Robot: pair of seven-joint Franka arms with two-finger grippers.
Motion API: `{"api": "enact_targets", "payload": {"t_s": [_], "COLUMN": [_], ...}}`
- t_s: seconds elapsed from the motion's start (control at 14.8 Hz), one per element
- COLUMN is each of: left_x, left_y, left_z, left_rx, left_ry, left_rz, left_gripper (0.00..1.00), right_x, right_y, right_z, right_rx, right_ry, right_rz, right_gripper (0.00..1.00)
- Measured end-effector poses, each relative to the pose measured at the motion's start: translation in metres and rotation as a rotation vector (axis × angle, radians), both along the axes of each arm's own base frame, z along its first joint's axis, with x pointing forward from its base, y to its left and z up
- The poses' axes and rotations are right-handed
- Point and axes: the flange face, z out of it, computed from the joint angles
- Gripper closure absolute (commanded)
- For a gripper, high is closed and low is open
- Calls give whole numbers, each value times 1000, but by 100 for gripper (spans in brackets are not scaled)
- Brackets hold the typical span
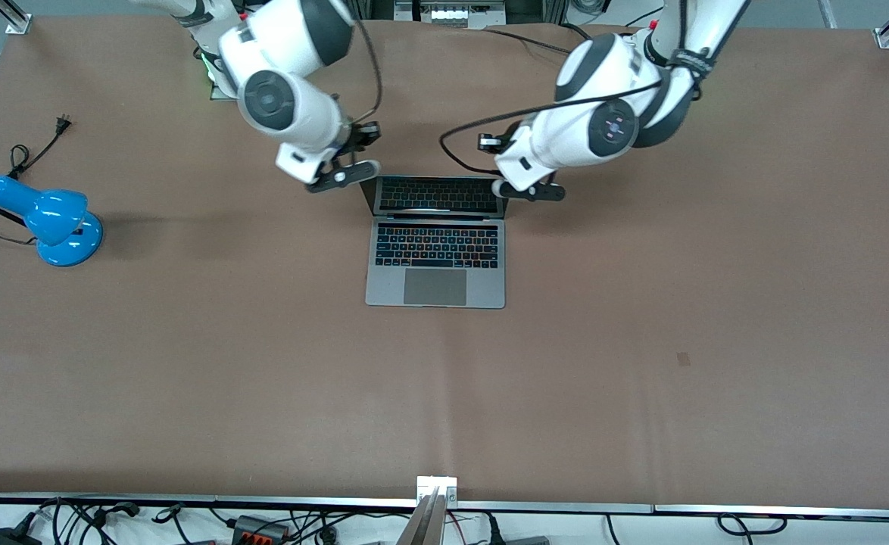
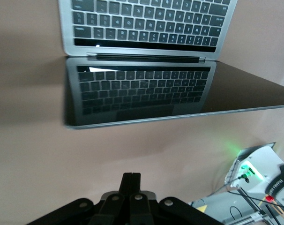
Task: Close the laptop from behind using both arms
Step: 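Lower both grippers behind the laptop screen's back edge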
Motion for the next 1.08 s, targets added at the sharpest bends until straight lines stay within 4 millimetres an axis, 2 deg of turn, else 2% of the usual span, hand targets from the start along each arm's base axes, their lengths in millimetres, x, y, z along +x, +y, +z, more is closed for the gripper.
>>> {"api": "enact_targets", "payload": {"t_s": [0.13, 0.34, 0.81, 1.08], "left_x": [-14, -18, -4, 16], "left_y": [-16, -23, -19, -9], "left_z": [-19, -33, -59, -72], "left_rx": [3, 3, 25, 29], "left_ry": [0, 9, -27, -68], "left_rz": [-17, -22, -12, 23], "left_gripper": [99, 99, 99, 99], "right_x": [5, 15, 44, 63], "right_y": [1, -2, 5, 5], "right_z": [-9, -15, -19, -21], "right_rx": [0, 5, 34, 38], "right_ry": [-11, -33, -126, -151], "right_rz": [-11, -34, -118, -161], "right_gripper": [100, 100, 100, 100]}}
